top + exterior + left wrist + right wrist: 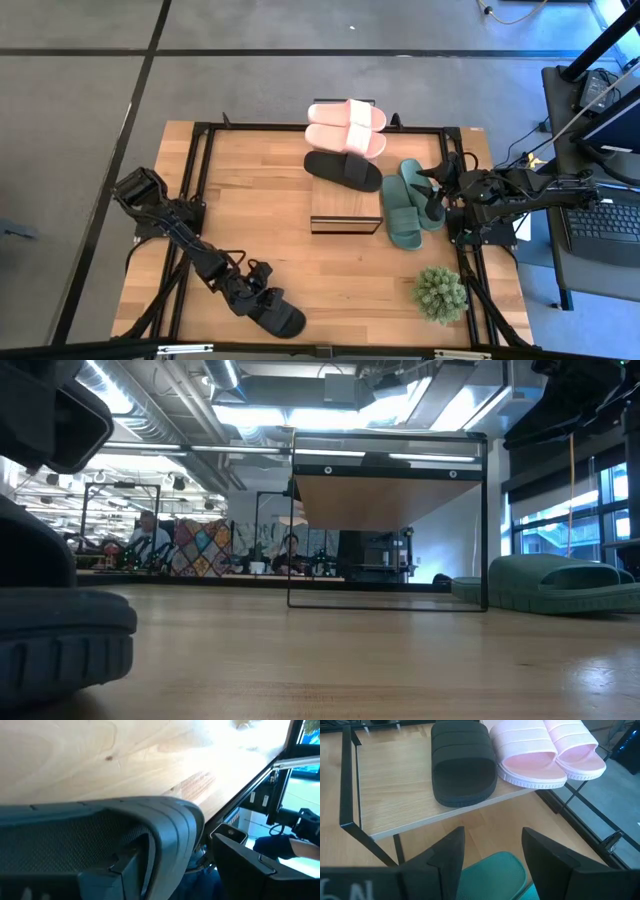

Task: Pick and place slides into the shelf
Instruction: Put the black slide on the shelf

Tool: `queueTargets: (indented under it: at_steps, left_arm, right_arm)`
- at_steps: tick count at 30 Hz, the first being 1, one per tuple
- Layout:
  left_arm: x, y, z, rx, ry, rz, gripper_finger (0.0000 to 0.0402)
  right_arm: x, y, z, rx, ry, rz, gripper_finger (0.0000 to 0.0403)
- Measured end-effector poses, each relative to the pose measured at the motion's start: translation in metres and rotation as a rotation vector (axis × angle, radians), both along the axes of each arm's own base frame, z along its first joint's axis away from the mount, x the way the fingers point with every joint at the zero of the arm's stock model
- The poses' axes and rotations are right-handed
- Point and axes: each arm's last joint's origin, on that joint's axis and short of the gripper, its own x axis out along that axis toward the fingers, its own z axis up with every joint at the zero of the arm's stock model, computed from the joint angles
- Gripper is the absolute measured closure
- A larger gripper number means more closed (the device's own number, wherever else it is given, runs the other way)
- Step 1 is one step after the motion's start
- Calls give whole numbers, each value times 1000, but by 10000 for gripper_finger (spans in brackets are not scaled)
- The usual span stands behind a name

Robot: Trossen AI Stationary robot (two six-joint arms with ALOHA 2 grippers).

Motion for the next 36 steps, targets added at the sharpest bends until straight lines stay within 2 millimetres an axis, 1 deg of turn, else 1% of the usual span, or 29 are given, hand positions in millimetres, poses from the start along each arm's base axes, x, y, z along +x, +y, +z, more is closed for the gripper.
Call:
queueTargets:
  at_steps: [3, 9, 21, 24, 28, 29, 32, 36]
  left_arm:
    - [2, 2, 0, -4, 4, 1, 217]
    - [2, 1, 1, -17, 1, -8, 279]
    - [4, -2, 4, 27, -54, -116, 387]
    - [4, -2, 4, 71, -74, -152, 394]
    - [5, -2, 5, 39, -65, -181, 378]
    - [5, -2, 4, 27, -54, -200, 378]
    - [7, 1, 3, 68, -70, -234, 394]
    - [13, 5, 5, 127, -120, -259, 394]
  right_arm:
    - [0, 0, 0, 0, 0, 0, 205]
    - [0, 0, 0, -1, 1, 1, 205]
    - [0, 0, 0, -2, 1, 1, 205]
    - [0, 0, 0, -2, 1, 1, 205]
    - [0, 0, 0, -1, 1, 1, 205]
    - [0, 0, 0, 0, 1, 1, 205]
    - [0, 0, 0, -1, 1, 0, 205]
    - [0, 0, 0, 0, -1, 0, 205]
